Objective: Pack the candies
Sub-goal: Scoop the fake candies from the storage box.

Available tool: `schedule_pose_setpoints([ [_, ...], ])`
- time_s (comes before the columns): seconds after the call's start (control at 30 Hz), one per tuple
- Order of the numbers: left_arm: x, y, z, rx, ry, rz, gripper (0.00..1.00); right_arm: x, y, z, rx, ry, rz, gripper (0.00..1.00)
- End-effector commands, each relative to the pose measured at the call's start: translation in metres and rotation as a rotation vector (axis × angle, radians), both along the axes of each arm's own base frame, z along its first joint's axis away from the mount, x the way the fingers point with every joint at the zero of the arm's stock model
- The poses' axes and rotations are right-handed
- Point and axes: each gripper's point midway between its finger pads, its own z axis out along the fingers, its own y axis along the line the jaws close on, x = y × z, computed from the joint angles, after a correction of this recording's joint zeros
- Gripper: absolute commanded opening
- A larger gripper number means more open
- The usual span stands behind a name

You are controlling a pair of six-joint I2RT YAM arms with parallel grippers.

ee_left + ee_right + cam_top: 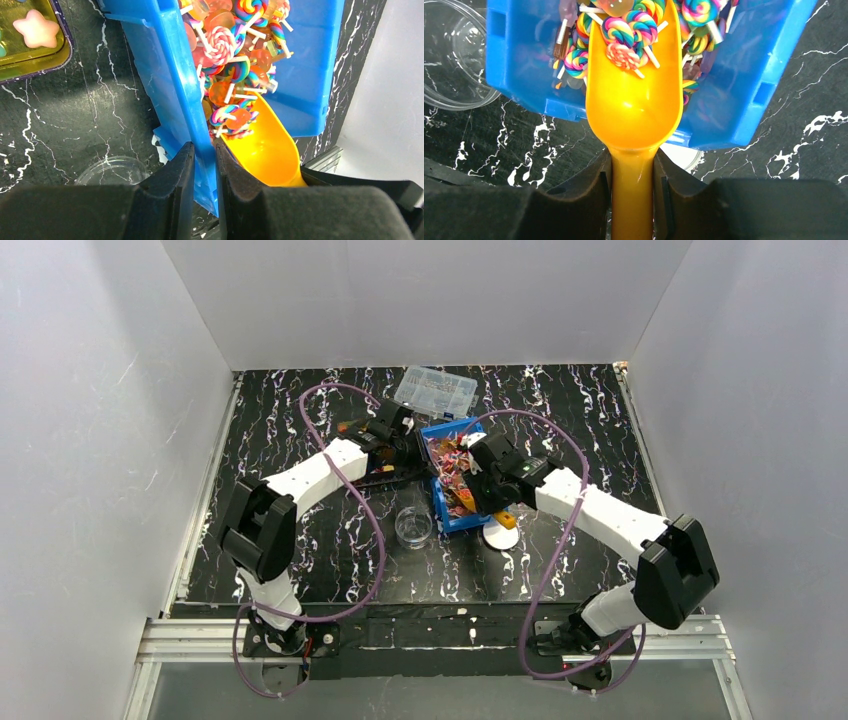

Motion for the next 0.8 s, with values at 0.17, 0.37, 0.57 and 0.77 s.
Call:
schedule_pose_setpoints([
  [0.17,0.015,-0.018,0.016,-0.014,-0.044,-0.070,0.00,0.001,0.000,0.032,0.082,-0.102,0.017,0.01],
  [0.37,0.030,-0.017,0.019,-0.020,-0.043,-0.071,0.00,-0.004,-0.002,0.030,0.101,-0.113,0.022,0.01],
  [0.57,0.047,-0.016,0.028,-0.029,-0.053,-0.073,0.00,-0.005,-0.007,0.034,0.123,-0.160,0.015,0.01],
  [0.77,0.048,-0.014,0.030,-0.038,-0.041,-0.084,0.00,-0.002,-0.011,0.038,0.137,-0.211,-0.002,0.01],
])
